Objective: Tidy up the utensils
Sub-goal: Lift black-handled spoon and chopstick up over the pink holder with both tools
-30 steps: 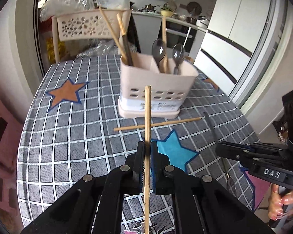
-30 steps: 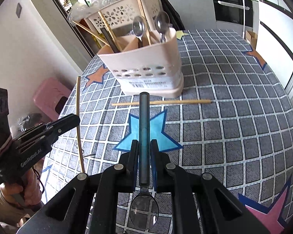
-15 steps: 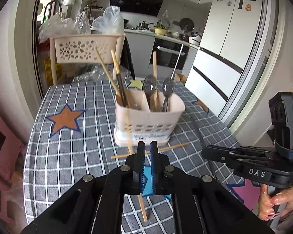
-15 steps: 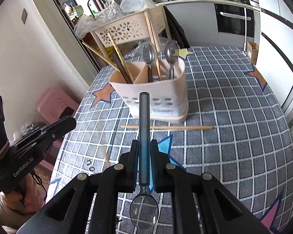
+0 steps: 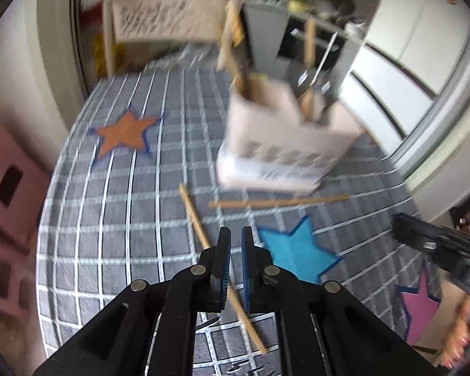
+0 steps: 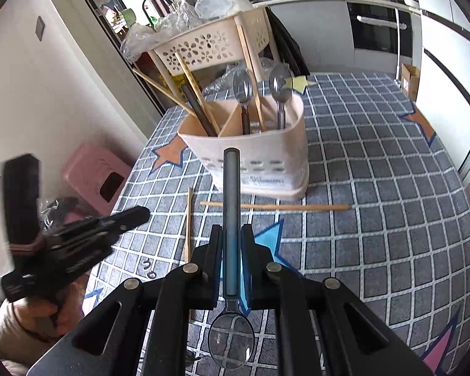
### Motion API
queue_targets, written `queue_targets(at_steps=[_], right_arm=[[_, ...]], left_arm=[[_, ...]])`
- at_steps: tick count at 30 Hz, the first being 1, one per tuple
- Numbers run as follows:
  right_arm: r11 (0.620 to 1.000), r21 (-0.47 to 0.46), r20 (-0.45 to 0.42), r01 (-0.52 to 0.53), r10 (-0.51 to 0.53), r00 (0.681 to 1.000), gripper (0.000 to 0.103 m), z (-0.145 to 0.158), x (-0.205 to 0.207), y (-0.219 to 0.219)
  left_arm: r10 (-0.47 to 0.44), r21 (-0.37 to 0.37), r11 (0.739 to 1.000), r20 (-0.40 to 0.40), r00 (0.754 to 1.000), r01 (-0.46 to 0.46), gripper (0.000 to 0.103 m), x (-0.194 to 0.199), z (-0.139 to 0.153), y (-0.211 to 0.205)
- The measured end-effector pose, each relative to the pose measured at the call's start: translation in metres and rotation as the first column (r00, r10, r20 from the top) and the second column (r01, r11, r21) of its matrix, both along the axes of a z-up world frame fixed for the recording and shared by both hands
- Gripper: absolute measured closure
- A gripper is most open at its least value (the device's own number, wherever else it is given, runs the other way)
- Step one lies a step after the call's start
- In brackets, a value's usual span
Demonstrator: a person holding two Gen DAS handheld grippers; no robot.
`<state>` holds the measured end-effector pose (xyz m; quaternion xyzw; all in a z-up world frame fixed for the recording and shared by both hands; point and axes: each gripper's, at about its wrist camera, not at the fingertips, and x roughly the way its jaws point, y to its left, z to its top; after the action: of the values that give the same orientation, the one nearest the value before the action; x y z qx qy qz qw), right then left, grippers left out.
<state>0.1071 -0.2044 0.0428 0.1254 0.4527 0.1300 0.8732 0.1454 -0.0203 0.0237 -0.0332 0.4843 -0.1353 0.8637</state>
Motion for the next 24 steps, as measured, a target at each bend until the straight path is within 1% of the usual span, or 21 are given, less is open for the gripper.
queue_targets(at_steps=[2, 3, 4, 5, 7, 9, 13, 15, 17, 20, 21, 22, 24], right_arm=[[1.0, 0.008, -0.01, -0.003, 0.003, 1.0, 0.09, -0.004, -0.001, -0.001], [1.0, 0.01, -0.012, -0.005, 0.005, 1.0, 0.09, -0.005, -0.002, -0.001], [1.0, 0.013, -0.013, -0.007, 0.008, 1.0, 0.09, -0.007, -0.003, -0.001], [1.0, 0.015, -0.013, -0.009, 0.009, 1.0, 0.09, -0.007, -0.004, -0.001], [1.0, 0.019, -0.013, -0.01, 0.011, 1.0, 0.09, -0.008, -0.007, -0.003], [1.0, 0.022, -0.015, -0.009, 0.009, 1.0, 0.09, -0.01, -0.009, -0.005], [1.0, 0.031, -0.029, -0.003, 0.004, 1.0, 0.09, -0.015, -0.011, -0.009], [0.999, 0.038, -0.034, 0.001, 0.001, 0.999, 0.09, -0.018, -0.011, -0.011], [0.999, 0.039, -0.038, 0.0, 0.001, 0.999, 0.09, -0.019, -0.011, -0.01], [0.999, 0.039, -0.04, -0.003, 0.005, 0.999, 0.09, -0.021, -0.012, -0.011], [0.999, 0.039, -0.04, -0.003, 0.004, 0.999, 0.09, -0.021, -0.012, -0.011], [0.999, 0.043, -0.04, -0.002, 0.003, 0.999, 0.09, -0.022, -0.012, -0.011], [0.999, 0.047, -0.039, 0.002, 0.0, 0.999, 0.09, -0.022, -0.012, -0.011]], left_arm=[[0.028, 0.028, 0.999, -0.043, 0.999, -0.027, 0.062, 0.006, -0.019, 0.0], [0.042, 0.043, 0.998, -0.061, 0.997, -0.039, 0.034, 0.008, -0.027, 0.001], [0.065, 0.063, 0.996, -0.097, 0.993, -0.059, 0.0, 0.013, -0.037, 0.001], [0.081, 0.07, 0.995, -0.121, 0.989, -0.072, 0.0, 0.016, -0.044, 0.002], [0.107, 0.084, 0.992, -0.142, 0.984, -0.095, 0.0, 0.023, -0.054, 0.004], [0.144, 0.113, 0.986, -0.18, 0.973, -0.125, 0.0, 0.03, -0.066, 0.006], [0.183, 0.168, 0.975, -0.233, 0.955, -0.146, 0.0, 0.042, -0.085, 0.004], [0.185, 0.183, 0.973, -0.25, 0.951, -0.141, 0.0, 0.047, -0.092, 0.002], [0.161, 0.203, 0.973, -0.236, 0.958, -0.113, 0.0, 0.05, -0.092, -0.005], [0.13, 0.219, 0.973, -0.25, 0.959, -0.075, 0.001, 0.055, -0.093, -0.014], [0.12, 0.22, 0.973, -0.249, 0.961, -0.065, 0.009, 0.056, -0.091, -0.016], [0.099, 0.218, 0.975, -0.241, 0.966, -0.046, 0.029, 0.057, -0.088, -0.02], [0.067, 0.211, 0.977, -0.239, 0.969, -0.016, 0.064, 0.058, -0.084, -0.025]])
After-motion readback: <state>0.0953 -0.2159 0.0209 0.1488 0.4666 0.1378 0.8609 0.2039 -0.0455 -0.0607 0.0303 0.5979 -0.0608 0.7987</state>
